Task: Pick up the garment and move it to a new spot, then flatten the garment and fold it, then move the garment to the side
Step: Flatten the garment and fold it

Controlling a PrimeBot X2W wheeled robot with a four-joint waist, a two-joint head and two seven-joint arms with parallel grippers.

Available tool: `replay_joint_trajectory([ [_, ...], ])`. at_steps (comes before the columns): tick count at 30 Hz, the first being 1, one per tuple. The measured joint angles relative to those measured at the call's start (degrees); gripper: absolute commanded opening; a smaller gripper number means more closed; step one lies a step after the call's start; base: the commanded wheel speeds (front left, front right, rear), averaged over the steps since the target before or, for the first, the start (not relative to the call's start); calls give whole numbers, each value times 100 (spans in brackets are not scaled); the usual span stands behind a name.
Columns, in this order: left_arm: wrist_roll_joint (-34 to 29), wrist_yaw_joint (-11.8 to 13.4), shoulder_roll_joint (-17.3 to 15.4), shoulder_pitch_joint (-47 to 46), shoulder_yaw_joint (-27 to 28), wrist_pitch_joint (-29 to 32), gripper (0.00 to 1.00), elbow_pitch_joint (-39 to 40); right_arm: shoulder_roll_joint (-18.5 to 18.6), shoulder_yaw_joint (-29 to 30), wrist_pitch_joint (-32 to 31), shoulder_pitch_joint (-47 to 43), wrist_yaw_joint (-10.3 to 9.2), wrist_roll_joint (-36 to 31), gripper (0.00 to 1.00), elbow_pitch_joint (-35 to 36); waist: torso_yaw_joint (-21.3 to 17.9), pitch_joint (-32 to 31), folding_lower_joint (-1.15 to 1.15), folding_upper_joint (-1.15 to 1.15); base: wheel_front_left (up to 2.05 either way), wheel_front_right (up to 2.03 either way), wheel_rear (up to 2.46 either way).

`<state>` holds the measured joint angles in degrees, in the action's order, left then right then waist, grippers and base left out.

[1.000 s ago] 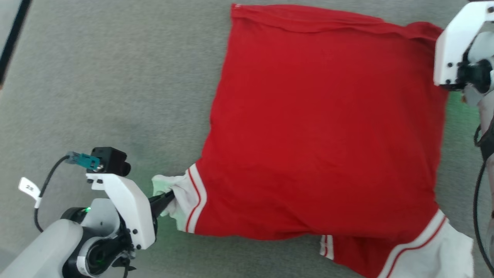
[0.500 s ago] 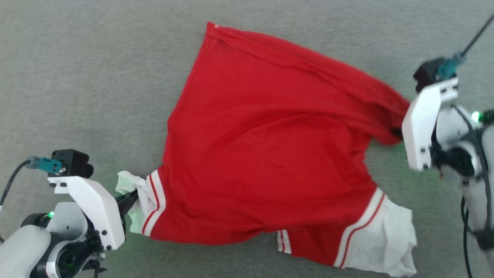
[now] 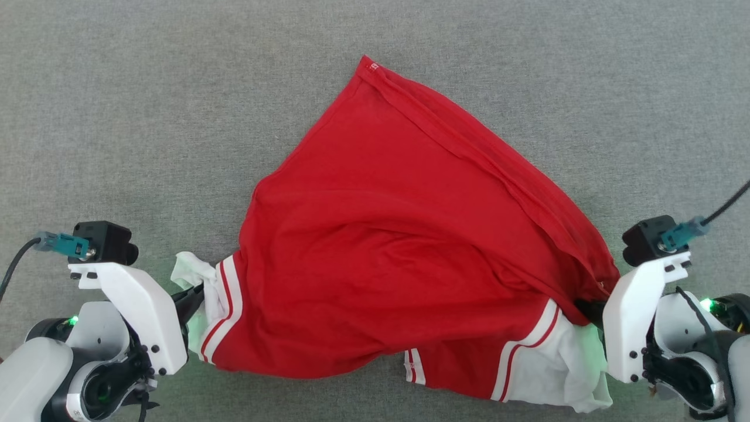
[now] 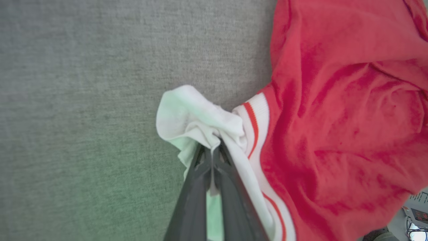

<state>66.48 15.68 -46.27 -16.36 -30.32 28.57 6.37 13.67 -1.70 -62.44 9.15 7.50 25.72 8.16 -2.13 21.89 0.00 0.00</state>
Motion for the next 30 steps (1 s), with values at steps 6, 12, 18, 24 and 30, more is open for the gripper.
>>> replay_joint_trajectory([
  [6, 0, -64, 92, -79, -22, -10, 0, -116, -222, 169, 826, -105, 18, -176, 100, -299, 27, -20, 0, 0, 0, 0, 0],
  [12, 19, -80, 119, -24, -27, -53, 0, -154, -259, 479, 1010, -238, 0, -309, 100, 617, 76, -113, 0, 0, 0, 0, 0],
  [18, 24, -62, 157, 24, -48, -92, 0, -124, -477, 655, 1215, -77, 0, -531, 100, 1575, 192, -178, 0, 0, 0, 0, 0],
  [24, 4, -107, 285, -8, -145, -92, 0, -111, -493, 359, 1653, 658, 0, -726, 100, 1388, 376, -184, 0, 0, 0, 0, 0],
  [30, -125, -266, 532, -313, -350, -45, 0, -181, -311, -152, 2216, 1742, -1, -716, 100, 143, 758, -138, 0, 0, 0, 0, 0],
])
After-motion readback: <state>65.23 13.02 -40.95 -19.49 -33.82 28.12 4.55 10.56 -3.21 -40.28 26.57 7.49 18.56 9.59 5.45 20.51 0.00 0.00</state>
